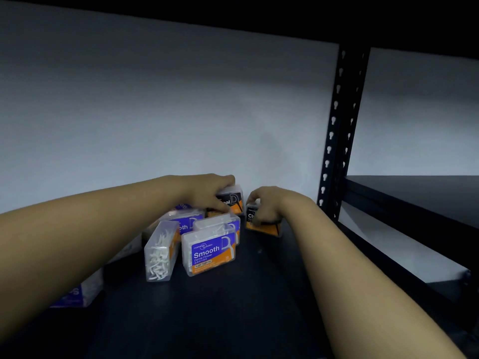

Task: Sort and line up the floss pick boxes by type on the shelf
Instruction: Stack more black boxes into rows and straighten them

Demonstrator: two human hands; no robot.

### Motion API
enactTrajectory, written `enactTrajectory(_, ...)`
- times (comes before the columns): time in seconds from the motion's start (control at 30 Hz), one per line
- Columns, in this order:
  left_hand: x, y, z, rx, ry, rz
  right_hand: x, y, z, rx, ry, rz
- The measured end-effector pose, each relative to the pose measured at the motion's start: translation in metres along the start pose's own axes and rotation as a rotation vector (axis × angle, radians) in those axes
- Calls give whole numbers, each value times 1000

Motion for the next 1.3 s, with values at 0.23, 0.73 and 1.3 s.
enactTrajectory(0.23,-11,-5,-23,63,-39,-172,5,8,-8,28,-4,-98)
enactTrajectory(0.73,-57,26,-165,2,-146,-288,-64,129,-100,-248,-243,-76)
enactTrajectory(1.3,-37,105,-336,-122,-148,-368,-35,312,-133,-553,-52,-158)
Point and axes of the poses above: each hand's wrist, its own z-axis towards the middle knuckle, its own x-axis out of the palm, y = z × x, the point moved 8 cm from there along z, towards the middle knuckle, and after that the axes turned 15 degrees about y, right-handed, at the moved point
